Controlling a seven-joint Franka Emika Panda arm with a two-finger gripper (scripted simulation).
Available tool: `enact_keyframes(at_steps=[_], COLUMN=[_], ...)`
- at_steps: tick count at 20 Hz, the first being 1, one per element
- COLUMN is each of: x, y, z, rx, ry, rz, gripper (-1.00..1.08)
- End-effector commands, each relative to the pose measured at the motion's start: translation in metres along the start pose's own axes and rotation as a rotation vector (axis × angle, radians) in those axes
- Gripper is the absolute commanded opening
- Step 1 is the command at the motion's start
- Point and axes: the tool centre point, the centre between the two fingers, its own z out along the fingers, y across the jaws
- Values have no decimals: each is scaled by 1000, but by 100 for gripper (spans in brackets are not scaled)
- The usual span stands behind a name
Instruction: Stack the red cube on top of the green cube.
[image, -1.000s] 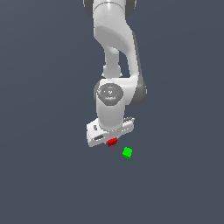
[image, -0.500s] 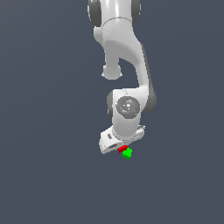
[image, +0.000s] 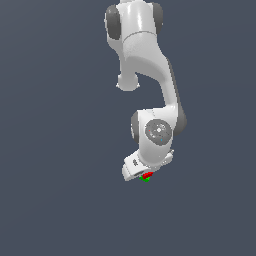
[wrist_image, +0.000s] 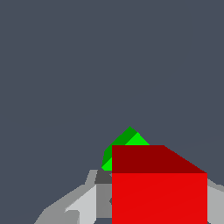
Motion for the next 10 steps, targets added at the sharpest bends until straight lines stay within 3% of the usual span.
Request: enact_keyframes(at_steps=[1, 2, 10], x=[2, 2, 2], y=[0, 0, 0], z=[0, 0, 0], rx=[-1, -1, -1], ry=[2, 2, 2], rz=[1, 1, 1], gripper=[-100, 100, 100])
